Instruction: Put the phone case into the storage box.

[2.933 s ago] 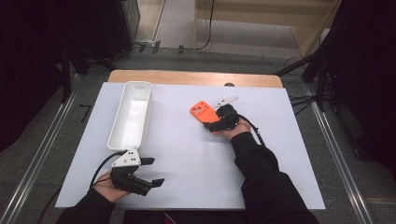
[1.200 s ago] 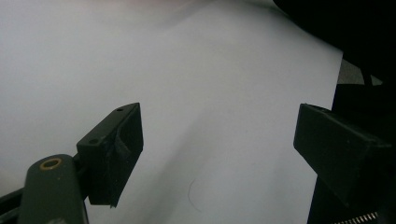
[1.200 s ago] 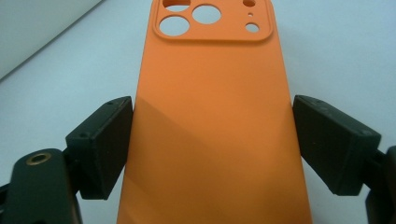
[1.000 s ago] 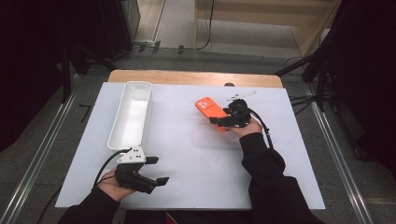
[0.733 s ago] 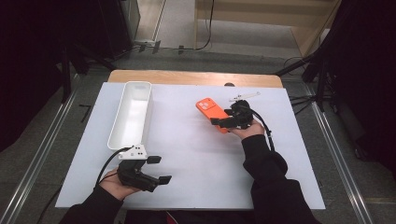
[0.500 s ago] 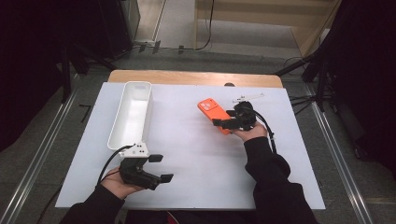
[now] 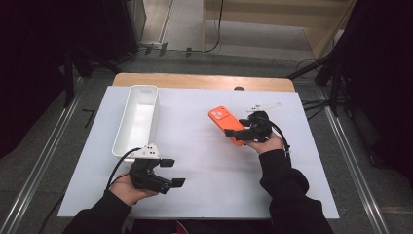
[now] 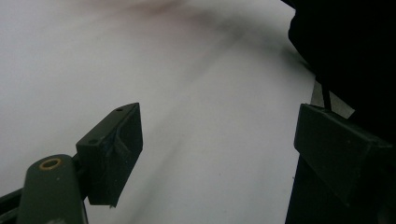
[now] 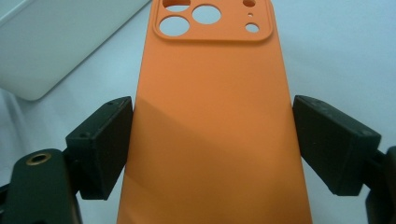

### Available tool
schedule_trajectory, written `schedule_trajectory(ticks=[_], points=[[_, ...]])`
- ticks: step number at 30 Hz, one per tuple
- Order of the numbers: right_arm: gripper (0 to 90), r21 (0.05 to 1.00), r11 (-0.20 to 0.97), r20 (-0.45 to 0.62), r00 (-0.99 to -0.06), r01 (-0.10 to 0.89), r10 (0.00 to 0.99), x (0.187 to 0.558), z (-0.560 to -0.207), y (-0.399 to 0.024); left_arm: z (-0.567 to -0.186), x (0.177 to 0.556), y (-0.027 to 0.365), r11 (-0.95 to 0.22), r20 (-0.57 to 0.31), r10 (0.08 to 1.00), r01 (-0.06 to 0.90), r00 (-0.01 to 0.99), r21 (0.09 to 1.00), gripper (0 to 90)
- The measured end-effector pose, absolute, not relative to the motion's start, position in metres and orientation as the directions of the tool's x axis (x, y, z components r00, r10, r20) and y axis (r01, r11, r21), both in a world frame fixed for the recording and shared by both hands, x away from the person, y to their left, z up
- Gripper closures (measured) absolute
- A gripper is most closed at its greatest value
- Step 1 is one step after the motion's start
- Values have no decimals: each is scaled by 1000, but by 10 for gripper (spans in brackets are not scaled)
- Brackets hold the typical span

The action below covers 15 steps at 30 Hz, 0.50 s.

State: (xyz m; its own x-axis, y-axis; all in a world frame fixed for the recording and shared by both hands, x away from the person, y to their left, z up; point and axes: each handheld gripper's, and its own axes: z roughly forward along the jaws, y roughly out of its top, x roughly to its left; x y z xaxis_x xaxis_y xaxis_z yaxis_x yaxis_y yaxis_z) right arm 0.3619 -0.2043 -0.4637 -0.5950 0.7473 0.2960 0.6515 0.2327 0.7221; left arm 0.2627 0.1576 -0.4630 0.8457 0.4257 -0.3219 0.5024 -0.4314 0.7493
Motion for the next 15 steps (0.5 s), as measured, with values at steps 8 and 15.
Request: schedule_trajectory(ticks=[8, 15], points=[[146, 721, 228, 306, -596, 654, 742, 351, -464, -205, -462, 269, 155, -432, -330, 424, 508, 843, 745, 159], [146, 722, 219, 319, -597, 656, 736, 344, -464, -204, -461, 272, 151, -437, -330, 422, 508, 845, 742, 159]])
